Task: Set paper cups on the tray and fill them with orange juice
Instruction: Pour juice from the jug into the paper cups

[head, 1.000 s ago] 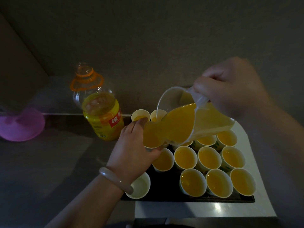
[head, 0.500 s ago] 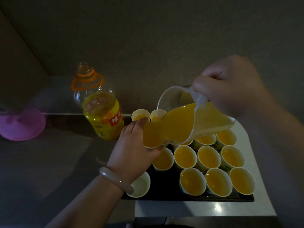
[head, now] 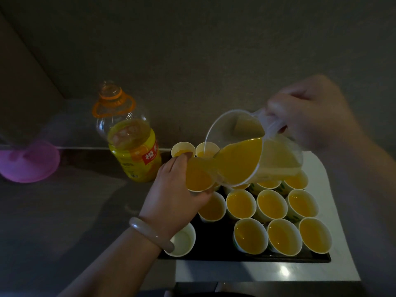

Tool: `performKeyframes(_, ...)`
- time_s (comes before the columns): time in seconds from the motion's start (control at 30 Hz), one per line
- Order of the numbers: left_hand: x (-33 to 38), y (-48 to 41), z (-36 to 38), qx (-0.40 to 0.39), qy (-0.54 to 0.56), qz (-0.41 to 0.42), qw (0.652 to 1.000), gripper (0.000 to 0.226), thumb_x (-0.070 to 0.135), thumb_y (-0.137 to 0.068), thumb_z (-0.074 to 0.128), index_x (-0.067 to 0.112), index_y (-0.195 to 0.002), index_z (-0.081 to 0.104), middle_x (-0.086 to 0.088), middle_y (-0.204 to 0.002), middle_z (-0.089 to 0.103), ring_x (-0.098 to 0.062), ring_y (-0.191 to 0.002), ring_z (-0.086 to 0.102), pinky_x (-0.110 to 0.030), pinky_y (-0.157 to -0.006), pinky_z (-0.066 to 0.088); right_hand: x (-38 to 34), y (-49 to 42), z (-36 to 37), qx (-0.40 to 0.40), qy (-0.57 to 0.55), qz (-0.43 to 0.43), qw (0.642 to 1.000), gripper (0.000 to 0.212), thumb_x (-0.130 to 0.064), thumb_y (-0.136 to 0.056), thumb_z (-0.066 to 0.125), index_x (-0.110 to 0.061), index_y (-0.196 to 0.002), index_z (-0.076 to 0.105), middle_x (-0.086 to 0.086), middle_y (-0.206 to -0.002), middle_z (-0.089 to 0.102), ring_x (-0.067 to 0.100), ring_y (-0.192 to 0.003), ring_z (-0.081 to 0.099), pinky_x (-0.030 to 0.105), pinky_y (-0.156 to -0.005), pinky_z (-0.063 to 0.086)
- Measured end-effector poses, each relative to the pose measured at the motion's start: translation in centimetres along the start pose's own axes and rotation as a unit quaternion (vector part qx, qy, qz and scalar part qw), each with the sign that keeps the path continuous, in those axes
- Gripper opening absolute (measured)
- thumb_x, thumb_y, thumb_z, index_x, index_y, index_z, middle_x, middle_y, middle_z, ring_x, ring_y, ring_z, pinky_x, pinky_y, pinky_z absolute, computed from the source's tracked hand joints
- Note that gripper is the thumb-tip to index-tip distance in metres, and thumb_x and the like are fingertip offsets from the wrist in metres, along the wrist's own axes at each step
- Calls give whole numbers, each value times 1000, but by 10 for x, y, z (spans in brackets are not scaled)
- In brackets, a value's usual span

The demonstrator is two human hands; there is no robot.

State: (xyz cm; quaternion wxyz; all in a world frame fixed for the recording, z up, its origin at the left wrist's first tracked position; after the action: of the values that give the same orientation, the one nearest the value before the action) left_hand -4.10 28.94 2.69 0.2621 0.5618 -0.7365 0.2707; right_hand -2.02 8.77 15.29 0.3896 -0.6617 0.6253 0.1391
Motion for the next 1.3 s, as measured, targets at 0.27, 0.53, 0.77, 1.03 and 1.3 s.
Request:
performKeyframes(0.27, -1, 0, -1, 12, 32, -2, 999, 83, 48, -69, 76, 28, -140, 37, 13, -128, 46, -2, -113, 42, -19, -87, 37, 26, 7, -7, 42, -242, 133, 960, 28, -7, -70, 49, -5, -44, 39, -1, -41, 32, 15, -39, 32, 20, -41, 23)
performKeyframes(0.53, 3, 4, 0, 8, 31, 8, 999, 76, 52, -69, 75, 31, -134, 41, 23, -114, 44, 5, -94, 48, -4, -69, 38, 57, 13, -14, 125, -318, 242, 908, 33, -22, -70, 51, -20, -39, 62, -3, -54, 57, 9, -46, 53, 15, -35, 32)
performKeyframes(0.77, 7, 20, 12, -93, 21, 46, 994, 71, 54, -69, 76, 43, -127, 36, 28, -113, 46, 12, -100, 49, -4, -74, 41, 57, 22, -13, 170, -363, 243, 883, 42, -13, -82, 48, -17, -41, 56, -5, -50, 50, 10, -48, 46, 16, -39, 32)
performKeyframes(1.03, 3, 31, 41, -203, -14, 118, 972, 73, 56, -70, 74, 38, -132, 39, 23, -128, 45, 2, -117, 46, -28, -94, 47, 53, 24, -17, 181, -379, 218, 881, 52, -7, -84, 44, -17, -34, 53, -7, -41, 43, 11, -41, 40, 14, -37, 27)
performKeyframes(1.3, -4, 43, 58, -239, -74, 161, 955, 84, 49, -77, 71, 32, -145, 25, 17, -146, 28, 2, -130, 30, -11, -99, 30, 57, 33, -19, 183, -391, 230, 872, 50, -8, -82, 46, -17, -34, 49, -3, -45, 41, 12, -41, 39, 13, -37, 27)
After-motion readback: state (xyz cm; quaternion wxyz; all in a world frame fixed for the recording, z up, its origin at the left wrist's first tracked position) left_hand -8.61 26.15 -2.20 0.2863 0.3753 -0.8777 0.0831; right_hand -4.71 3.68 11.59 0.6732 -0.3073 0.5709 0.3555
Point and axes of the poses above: each hand's wrist, its own y-axis away from the middle knuckle, its own z-axis out of the palm, x = y × z, the point moved 3 cm from there along -y, towards the middle knuckle
